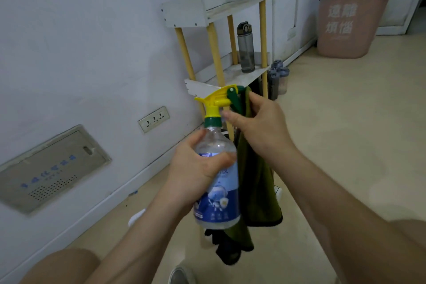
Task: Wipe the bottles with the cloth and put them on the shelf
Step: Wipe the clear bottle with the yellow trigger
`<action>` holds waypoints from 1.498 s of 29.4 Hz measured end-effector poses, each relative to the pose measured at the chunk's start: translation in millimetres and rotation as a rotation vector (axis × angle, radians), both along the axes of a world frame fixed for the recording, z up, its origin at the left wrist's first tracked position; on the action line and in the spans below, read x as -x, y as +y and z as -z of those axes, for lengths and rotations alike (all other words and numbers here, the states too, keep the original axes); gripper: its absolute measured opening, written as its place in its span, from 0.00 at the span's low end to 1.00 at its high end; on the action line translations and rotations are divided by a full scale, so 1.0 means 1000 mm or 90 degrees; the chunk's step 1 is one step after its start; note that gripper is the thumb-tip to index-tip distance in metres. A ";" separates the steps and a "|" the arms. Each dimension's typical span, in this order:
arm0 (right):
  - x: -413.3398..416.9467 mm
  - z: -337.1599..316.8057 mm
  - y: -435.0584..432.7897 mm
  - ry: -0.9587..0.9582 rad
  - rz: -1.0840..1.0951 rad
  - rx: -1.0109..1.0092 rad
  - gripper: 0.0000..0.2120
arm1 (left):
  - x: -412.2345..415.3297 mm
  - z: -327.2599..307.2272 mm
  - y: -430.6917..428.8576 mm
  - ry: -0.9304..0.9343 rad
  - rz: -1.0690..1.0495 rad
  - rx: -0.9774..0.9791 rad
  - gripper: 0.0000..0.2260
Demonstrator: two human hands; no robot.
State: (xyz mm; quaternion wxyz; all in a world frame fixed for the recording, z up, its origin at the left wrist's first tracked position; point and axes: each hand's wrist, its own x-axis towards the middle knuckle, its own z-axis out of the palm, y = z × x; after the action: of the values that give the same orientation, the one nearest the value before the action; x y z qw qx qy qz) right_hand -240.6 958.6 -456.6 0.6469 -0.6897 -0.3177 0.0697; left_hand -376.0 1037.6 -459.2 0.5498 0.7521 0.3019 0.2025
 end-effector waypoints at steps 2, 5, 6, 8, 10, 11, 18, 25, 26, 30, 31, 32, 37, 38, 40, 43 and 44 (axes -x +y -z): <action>0.002 0.001 0.004 -0.115 0.076 0.045 0.06 | 0.004 0.000 -0.005 0.002 0.016 -0.017 0.29; 0.004 -0.001 0.001 -0.229 0.143 0.117 0.08 | 0.004 -0.003 -0.007 0.012 0.012 -0.108 0.23; 0.006 -0.002 0.000 -0.263 0.171 0.161 0.11 | 0.003 -0.004 -0.006 0.022 0.002 -0.141 0.26; 0.008 0.000 0.000 -0.351 0.222 0.295 0.20 | 0.002 -0.005 -0.003 0.037 -0.022 -0.177 0.34; 0.009 0.003 0.002 -0.353 0.233 0.368 0.25 | 0.002 -0.005 -0.001 0.047 -0.030 -0.198 0.39; 0.010 0.003 0.001 -0.312 0.218 0.363 0.25 | 0.003 -0.006 -0.001 0.053 -0.031 -0.205 0.39; 0.011 -0.014 -0.009 0.275 -0.044 -0.091 0.03 | 0.009 -0.003 0.013 -0.007 -0.058 -0.079 0.18; 0.030 0.000 0.011 0.193 -0.105 -0.049 0.10 | 0.009 0.001 0.018 -0.082 -0.079 -0.110 0.17; 0.032 0.002 0.012 0.214 -0.135 -0.013 0.09 | 0.009 0.000 0.024 -0.102 -0.103 -0.132 0.17; 0.046 0.008 0.025 0.382 -0.238 0.037 0.10 | 0.008 -0.016 0.044 -0.218 -0.162 -0.101 0.17; 0.046 0.008 0.026 0.411 -0.228 0.019 0.10 | 0.008 -0.018 0.047 -0.240 -0.167 -0.086 0.16; 0.047 0.007 0.029 0.419 -0.224 0.017 0.09 | 0.011 -0.019 0.052 -0.263 -0.174 -0.077 0.15; 0.056 0.012 0.043 0.331 -0.231 0.074 0.10 | 0.027 -0.021 0.090 -0.289 -0.187 -0.083 0.19; 0.058 0.010 0.045 0.324 -0.221 0.078 0.10 | 0.031 -0.023 0.099 -0.270 -0.183 -0.095 0.19; 0.063 0.006 0.055 0.337 -0.211 0.075 0.10 | 0.045 -0.023 0.122 -0.222 -0.180 -0.123 0.20; 0.066 0.008 0.065 0.388 -0.209 0.066 0.10 | 0.062 -0.010 0.145 -0.151 -0.194 -0.131 0.21; 0.068 0.013 0.071 0.393 -0.203 0.081 0.09 | 0.069 -0.001 0.154 -0.124 -0.201 -0.121 0.20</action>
State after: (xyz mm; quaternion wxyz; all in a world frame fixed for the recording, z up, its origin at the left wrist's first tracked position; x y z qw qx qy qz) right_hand -308.4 1030.0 -469.1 0.6491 -0.6167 -0.2063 0.3948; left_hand -445.0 1191.5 -458.3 0.4645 0.7208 0.3409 0.3853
